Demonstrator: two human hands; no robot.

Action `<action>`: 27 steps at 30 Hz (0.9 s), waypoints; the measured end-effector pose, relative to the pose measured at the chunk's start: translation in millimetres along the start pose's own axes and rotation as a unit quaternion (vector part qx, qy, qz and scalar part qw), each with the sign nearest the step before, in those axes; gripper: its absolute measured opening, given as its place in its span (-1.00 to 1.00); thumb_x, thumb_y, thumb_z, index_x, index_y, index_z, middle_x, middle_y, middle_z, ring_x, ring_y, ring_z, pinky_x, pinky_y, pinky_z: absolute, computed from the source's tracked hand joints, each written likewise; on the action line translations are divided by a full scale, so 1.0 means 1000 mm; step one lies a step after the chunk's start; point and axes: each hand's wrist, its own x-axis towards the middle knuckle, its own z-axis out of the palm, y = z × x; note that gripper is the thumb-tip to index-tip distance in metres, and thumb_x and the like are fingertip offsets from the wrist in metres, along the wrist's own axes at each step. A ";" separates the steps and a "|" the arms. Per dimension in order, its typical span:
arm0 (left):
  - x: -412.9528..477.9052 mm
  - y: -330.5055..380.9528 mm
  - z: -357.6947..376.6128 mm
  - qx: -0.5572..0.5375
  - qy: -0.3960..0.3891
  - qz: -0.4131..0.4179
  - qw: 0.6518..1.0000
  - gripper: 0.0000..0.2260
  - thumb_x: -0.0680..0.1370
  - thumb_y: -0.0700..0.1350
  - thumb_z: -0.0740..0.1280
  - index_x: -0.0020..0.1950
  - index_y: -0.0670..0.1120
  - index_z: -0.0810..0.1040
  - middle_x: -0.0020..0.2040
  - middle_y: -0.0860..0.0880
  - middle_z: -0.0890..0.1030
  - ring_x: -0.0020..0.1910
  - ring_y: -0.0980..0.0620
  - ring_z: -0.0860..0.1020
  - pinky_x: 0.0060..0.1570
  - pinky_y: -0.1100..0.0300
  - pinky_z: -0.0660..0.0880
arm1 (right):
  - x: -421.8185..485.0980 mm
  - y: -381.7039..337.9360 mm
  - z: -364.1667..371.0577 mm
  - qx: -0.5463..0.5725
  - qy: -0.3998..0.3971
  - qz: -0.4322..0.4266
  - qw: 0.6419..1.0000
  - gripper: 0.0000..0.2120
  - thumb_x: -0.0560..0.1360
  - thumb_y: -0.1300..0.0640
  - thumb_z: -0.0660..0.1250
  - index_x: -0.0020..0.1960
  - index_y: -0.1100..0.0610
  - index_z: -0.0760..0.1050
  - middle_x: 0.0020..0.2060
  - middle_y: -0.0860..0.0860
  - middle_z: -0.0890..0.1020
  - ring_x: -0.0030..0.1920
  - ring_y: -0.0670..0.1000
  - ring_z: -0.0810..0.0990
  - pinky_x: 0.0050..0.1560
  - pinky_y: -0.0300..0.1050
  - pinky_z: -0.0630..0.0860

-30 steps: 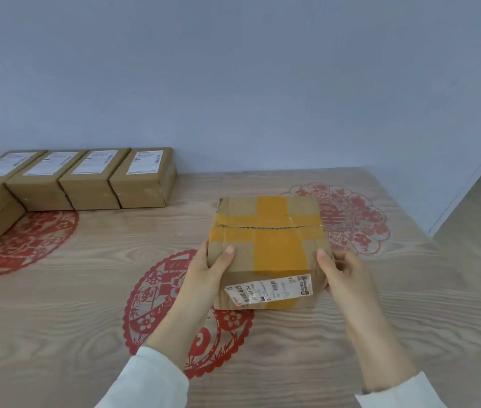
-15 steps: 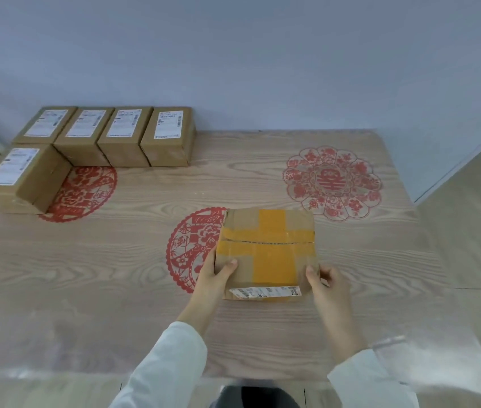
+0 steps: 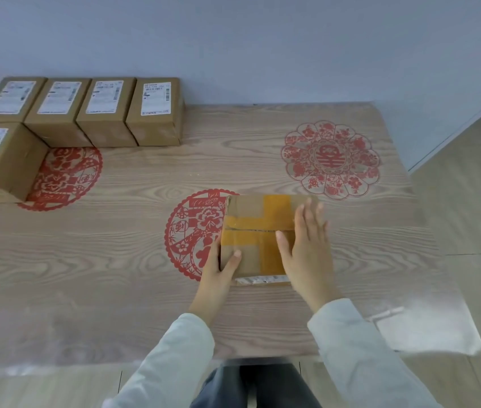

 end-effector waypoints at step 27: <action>0.004 -0.012 0.008 -0.021 0.031 -0.001 0.999 -0.66 0.49 -0.05 0.33 0.22 0.17 0.36 0.16 0.10 0.55 0.02 0.29 0.58 -0.11 0.39 0.52 | 0.033 -0.005 0.029 -0.060 -0.015 -0.118 0.991 -0.36 0.58 -0.14 -0.10 0.50 0.26 0.13 0.52 0.14 0.12 0.52 0.08 0.06 0.50 0.05 0.03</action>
